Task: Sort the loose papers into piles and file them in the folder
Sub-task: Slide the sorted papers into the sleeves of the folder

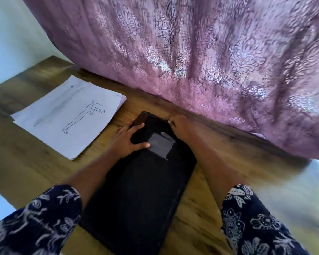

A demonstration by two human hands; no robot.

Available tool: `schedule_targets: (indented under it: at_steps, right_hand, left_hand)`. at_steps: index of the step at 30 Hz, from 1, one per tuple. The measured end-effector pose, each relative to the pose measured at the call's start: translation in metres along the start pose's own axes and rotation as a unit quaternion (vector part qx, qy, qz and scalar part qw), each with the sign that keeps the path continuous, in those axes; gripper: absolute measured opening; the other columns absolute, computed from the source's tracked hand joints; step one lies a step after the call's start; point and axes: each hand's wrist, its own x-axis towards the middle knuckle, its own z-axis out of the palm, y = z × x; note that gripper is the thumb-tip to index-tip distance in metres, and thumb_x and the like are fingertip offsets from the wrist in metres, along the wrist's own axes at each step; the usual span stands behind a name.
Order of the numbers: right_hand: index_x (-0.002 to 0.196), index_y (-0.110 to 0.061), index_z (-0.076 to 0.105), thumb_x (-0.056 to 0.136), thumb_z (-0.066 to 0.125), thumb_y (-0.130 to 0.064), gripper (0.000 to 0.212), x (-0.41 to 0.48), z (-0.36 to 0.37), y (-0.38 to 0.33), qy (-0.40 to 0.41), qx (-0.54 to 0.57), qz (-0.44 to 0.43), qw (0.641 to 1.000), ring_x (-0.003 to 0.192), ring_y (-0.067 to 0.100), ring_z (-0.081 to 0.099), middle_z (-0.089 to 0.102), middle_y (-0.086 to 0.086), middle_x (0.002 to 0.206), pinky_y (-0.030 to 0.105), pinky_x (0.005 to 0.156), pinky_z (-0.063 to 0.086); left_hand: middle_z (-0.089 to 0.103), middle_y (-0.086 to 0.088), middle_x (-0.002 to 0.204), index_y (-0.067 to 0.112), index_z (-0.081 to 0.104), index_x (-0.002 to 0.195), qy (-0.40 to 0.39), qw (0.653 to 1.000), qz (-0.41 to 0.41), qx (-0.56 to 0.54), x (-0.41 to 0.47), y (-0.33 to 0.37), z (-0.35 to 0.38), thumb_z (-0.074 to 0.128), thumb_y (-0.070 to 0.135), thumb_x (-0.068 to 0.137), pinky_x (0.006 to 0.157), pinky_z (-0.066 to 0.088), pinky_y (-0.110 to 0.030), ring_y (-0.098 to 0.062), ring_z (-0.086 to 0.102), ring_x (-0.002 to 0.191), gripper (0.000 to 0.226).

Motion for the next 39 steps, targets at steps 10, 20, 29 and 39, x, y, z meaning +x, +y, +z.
schedule_targets:
  at_steps: [10,20,29,39]
  right_hand:
    - [0.148,-0.009,0.029,0.097,0.053,-0.032,0.061,-0.211,-0.012,-0.026,0.136,0.076,0.3,0.941,0.138,0.03,0.028,0.031,0.012,0.151,0.036,0.113,0.022]
    - [0.114,-0.019,0.06,0.085,0.071,-0.03,0.033,-0.306,-0.012,-0.055,0.139,0.184,0.386,0.893,0.073,0.005,0.059,0.062,-0.009,0.083,0.018,0.057,0.043]
    - [0.095,-0.014,0.058,0.079,0.076,-0.036,0.033,-0.329,-0.017,-0.051,0.182,0.174,0.457,0.853,0.081,0.02,0.061,0.064,-0.002,0.084,0.034,0.07,0.048]
    - [0.076,-0.011,0.059,0.084,0.071,-0.036,0.029,-0.346,-0.048,-0.052,0.135,0.266,0.455,0.839,0.062,0.019,0.06,0.066,0.004,0.073,0.03,0.053,0.048]
  left_hand:
    - [0.015,-0.009,0.159,0.042,0.026,0.148,0.026,0.999,-0.029,0.016,-0.05,0.051,0.043,0.051,0.082,0.071,0.113,0.027,-0.047,-0.031,0.024,0.142,0.09]
    - [0.033,0.0,0.153,0.037,0.048,0.137,-0.01,0.973,0.038,-0.227,-0.117,0.007,0.031,0.067,0.031,0.089,0.113,0.026,-0.033,-0.016,0.031,0.14,0.052]
    - [0.024,0.0,0.158,0.032,0.043,0.143,0.012,0.982,0.069,-0.176,-0.139,0.038,0.053,0.063,0.032,0.092,0.107,0.019,-0.025,-0.017,0.024,0.144,0.055]
    - [0.017,-0.007,0.16,0.021,0.033,0.149,0.012,0.989,0.143,-0.036,-0.129,0.057,0.066,0.045,0.033,0.1,0.117,0.02,-0.04,-0.022,0.016,0.147,0.052]
